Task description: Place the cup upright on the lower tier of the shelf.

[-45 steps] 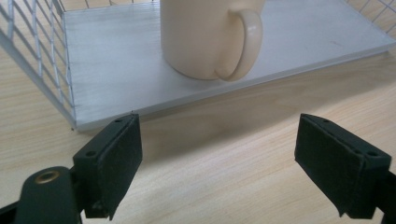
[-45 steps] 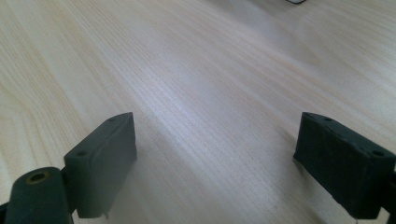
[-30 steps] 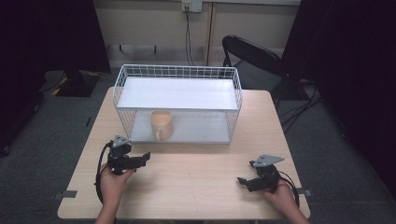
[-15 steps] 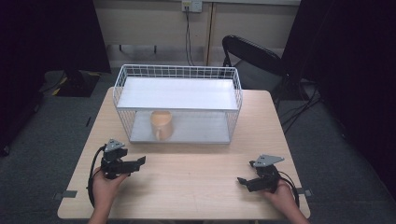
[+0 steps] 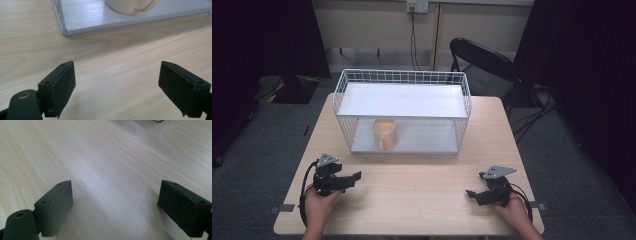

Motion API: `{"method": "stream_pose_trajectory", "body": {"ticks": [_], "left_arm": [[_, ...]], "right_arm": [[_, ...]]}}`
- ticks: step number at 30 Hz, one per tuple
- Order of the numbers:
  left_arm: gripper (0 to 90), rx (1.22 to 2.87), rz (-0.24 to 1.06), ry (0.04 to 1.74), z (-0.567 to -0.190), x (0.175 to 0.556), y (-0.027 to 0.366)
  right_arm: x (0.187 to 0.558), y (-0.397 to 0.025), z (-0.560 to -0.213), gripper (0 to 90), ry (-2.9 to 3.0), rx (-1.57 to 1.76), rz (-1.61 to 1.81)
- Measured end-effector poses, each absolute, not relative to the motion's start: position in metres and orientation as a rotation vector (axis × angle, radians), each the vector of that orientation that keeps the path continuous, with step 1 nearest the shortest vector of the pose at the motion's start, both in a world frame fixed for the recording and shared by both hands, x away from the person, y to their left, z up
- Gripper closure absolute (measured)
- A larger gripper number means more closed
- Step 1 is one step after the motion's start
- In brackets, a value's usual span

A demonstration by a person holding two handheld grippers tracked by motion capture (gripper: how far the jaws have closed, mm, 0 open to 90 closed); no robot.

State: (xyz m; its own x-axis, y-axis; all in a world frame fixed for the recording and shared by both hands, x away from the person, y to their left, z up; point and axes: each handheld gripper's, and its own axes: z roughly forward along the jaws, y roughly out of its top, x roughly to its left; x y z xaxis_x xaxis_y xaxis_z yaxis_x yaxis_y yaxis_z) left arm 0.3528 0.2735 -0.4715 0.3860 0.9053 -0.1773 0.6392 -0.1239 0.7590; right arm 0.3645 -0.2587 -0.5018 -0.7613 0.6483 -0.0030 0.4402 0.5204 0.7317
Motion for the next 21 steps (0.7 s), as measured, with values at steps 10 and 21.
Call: {"method": "stream_pose_trajectory", "body": {"ticks": [10,21], "left_arm": [[13.9,1.868,0.447,1.359,-0.483,0.348,0.286],[10.9,1.93,0.453,1.353,-0.49,0.347,0.285]], "right_arm": [[0.365,-0.259,-0.502,11.8,2.488,0.914,1.081],[0.365,-0.259,-0.502,11.8,2.488,0.914,1.081]]}}
